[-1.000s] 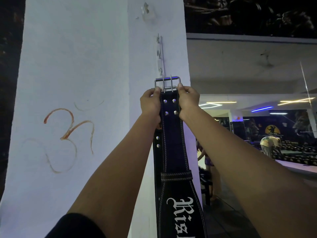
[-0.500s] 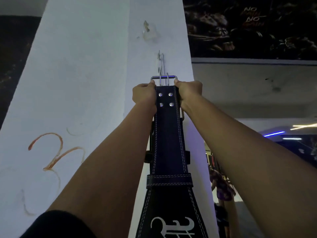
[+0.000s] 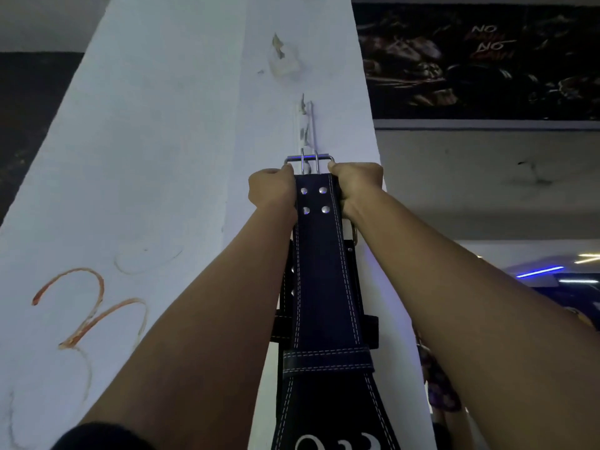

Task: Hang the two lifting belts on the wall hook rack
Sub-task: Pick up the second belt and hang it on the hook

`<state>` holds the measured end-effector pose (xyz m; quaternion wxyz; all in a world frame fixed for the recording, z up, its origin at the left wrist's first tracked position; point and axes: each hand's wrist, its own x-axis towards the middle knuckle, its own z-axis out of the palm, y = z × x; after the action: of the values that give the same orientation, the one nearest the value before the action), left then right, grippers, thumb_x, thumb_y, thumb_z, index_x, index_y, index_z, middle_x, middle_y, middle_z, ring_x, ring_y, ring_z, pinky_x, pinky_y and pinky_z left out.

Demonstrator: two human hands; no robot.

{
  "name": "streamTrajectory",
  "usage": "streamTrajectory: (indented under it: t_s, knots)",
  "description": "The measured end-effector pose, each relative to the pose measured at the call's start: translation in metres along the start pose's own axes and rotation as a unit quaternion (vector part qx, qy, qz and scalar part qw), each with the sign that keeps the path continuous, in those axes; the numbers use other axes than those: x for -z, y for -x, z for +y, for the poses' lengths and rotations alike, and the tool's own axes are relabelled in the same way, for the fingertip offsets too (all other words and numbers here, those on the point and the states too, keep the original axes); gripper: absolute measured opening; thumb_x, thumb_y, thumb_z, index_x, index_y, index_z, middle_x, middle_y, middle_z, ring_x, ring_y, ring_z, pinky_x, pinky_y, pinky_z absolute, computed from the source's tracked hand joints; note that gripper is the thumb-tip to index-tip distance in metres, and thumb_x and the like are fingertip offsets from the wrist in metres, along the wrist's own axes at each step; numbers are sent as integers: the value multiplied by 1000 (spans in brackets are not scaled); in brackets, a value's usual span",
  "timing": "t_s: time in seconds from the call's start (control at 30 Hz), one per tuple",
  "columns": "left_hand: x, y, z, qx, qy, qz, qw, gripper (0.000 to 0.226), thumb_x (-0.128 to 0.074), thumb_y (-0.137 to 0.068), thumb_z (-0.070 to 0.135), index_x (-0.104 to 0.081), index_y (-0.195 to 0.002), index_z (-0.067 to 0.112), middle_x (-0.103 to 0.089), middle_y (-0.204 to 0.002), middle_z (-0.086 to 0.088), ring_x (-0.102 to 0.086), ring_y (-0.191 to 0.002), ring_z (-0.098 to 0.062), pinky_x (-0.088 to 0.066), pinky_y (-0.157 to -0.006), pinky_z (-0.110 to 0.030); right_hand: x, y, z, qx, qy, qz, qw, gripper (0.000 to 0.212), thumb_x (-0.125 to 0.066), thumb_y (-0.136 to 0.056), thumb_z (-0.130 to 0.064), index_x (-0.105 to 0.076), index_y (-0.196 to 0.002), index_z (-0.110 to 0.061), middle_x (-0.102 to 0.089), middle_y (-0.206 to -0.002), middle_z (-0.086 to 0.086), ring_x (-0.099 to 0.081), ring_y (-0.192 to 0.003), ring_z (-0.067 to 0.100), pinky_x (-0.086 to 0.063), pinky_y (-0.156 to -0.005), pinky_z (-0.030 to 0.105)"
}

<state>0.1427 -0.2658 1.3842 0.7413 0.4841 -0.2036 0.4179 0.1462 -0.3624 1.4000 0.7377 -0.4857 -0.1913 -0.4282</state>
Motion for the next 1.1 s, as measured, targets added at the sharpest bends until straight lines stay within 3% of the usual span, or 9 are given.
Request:
streamTrajectory:
  t_s: [0.17, 0.27, 0.43, 0.53, 0.63, 0.73, 0.87, 1.0, 1.1]
  knots:
    - [1, -5, -2, 35, 18, 9, 999, 24, -61, -79, 9, -46, -59, 9, -52, -66, -7, -55, -73, -29, -55, -75, -43, -3, -4, 3, -8, 7, 6, 1000, 18, -69, -72, -2, -53, -67, -6, -62, -89, 16, -65, -79, 31, -58, -77, 46]
    - [4, -1, -8, 38, 20, 20, 999, 27, -58, -78, 6, -42, -57, 9, -46, -60, -5, -49, -66, -27, -48, -64, -36, 0, 1, 8, -5, 15, 11, 1000, 15, -63, -72, 2, -51, -68, -6, -58, -83, 14, -56, -70, 26, -51, -62, 37]
    - [6, 14, -11, 7, -5, 31, 999, 27, -59, -84, 12, -51, -58, 7, -48, -59, -3, -48, -58, -22, -46, -66, -32, 4, 15, 15, -4, 5, 29, 1000, 20, -66, -73, -2, -51, -63, -11, -54, -70, 10, -50, -66, 21, -45, -60, 32]
    - [10, 22, -11, -1, 11, 19, 1000, 20, -64, -86, 20, -68, -92, 1, -61, -80, -8, -59, -77, -25, -52, -75, -31, 7, 27, 16, -3, -12, 26, 1000, 22, -71, -77, -9, -58, -58, -10, -56, -61, 3, -54, -62, 22, -53, -65, 33]
    - [17, 29, -18, 3, 24, -1, 1000, 24, -68, -84, 23, -68, -102, 6, -68, -95, -9, -66, -82, -24, -55, -70, -28, 11, 37, 20, 5, -17, 33, 999, 21, -74, -75, -14, -67, -76, 6, -58, -64, 4, -53, -65, 21, -52, -66, 34]
    - [25, 43, -29, 19, 34, -7, 999, 32, -73, -79, 22, -64, -108, 11, -68, -112, -12, -68, -94, -26, -57, -83, -38, 18, 48, 30, -10, -22, 34, 999, 9, -76, -72, -11, -69, -67, -7, -67, -73, 8, -65, -74, 27, -58, -78, 40]
    - [37, 62, -34, 38, 10, -32, 999, 41, -76, -76, 23, -65, -110, 2, -68, -109, -15, -68, -95, -27, -55, -89, -42, 31, 69, 33, -21, -6, 22, 1000, 9, -75, -70, -4, -70, -69, -12, -73, -94, 19, -70, -88, 35, -58, -84, 47]
    - [52, 84, -29, 31, -26, -61, 997, 35, -73, -78, 10, -63, -111, 5, -69, -107, -13, -66, -87, -23, -55, -87, -38, 46, 103, 30, 9, 65, 4, 998, 19, -70, -71, 6, -70, -76, -13, -69, -74, 7, -67, -79, 29, -57, -85, 45]
    - [64, 109, -28, 14, -53, -72, 996, 40, -69, -79, 4, -60, -118, 7, -67, -108, -7, -65, -94, -21, -52, -91, -35, 56, 137, 31, 7, 86, 18, 996, 15, -68, -75, 5, -68, -81, -9, -71, -82, 9, -67, -96, 35, -54, -91, 47]
